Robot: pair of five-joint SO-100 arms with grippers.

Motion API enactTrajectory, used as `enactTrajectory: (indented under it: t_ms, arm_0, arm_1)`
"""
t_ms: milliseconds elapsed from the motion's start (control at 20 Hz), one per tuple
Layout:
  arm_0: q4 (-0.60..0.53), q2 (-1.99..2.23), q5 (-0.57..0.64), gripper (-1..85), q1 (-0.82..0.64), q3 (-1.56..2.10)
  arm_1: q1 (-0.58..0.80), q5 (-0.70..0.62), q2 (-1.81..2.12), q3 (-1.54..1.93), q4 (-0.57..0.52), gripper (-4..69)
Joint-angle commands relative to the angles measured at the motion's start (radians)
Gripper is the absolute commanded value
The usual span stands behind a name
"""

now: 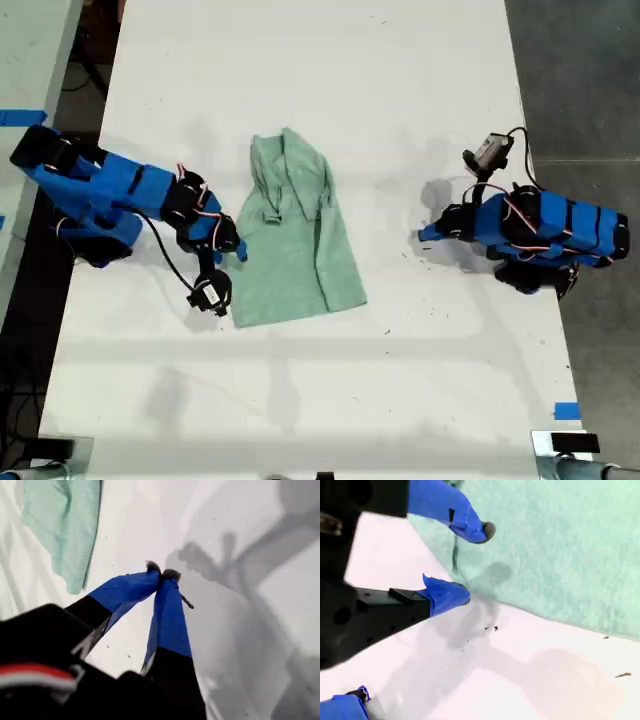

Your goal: Fold t shirt

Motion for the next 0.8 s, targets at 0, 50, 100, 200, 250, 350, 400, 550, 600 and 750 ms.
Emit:
enactTrajectory:
  t_ms: [0, 50, 100, 200, 250, 350, 400, 550, 600, 750]
  arm_0:
    - [-0.107, -0.084, -0.037, 18.6, 0.061, -0.048]
    - [-0.13, -0.132, -0.049, 18.6, 0.071, -0.048]
    - [-0.152, -0.169, -0.058, 18.5, 0.078, -0.046]
    - [-0.175, -0.207, -0.077, 17.9, 0.094, -0.051]
    - [-0.179, -0.212, -0.084, 17.6, 0.101, -0.051]
    - [-0.186, -0.221, -0.11, 16.7, 0.11, -0.041]
    - [-0.196, -0.239, -0.11, 15.8, 0.11, -0.038]
    - [-0.241, -0.33, -0.078, -0.2, 0.092, -0.046]
    - [-0.239, -0.35, -0.063, -0.2, 0.083, -0.063]
    - [-0.164, -0.321, -0.029, -0.2, 0.061, -0.107]
  arm_1:
    - [-0.003, -0.003, 0.015, 0.046, 0.009, 1.4]
    - [-0.003, -0.003, 0.015, 0.046, 0.009, 1.4]
    - [-0.003, -0.003, 0.015, 0.046, 0.009, 1.4]
    - [-0.003, -0.003, 0.015, 0.046, 0.009, 1.4]
    - [-0.003, -0.003, 0.015, 0.046, 0.009, 1.4]
    - [-0.003, -0.003, 0.015, 0.046, 0.009, 1.4]
    - [-0.003, -0.003, 0.015, 0.046, 0.009, 1.4]
    - [-0.003, -0.003, 0.015, 0.046, 0.009, 1.4]
    - [-0.003, -0.002, 0.015, 0.046, 0.009, 1.4]
    - [-0.002, -0.003, 0.015, 0.046, 0.009, 1.4]
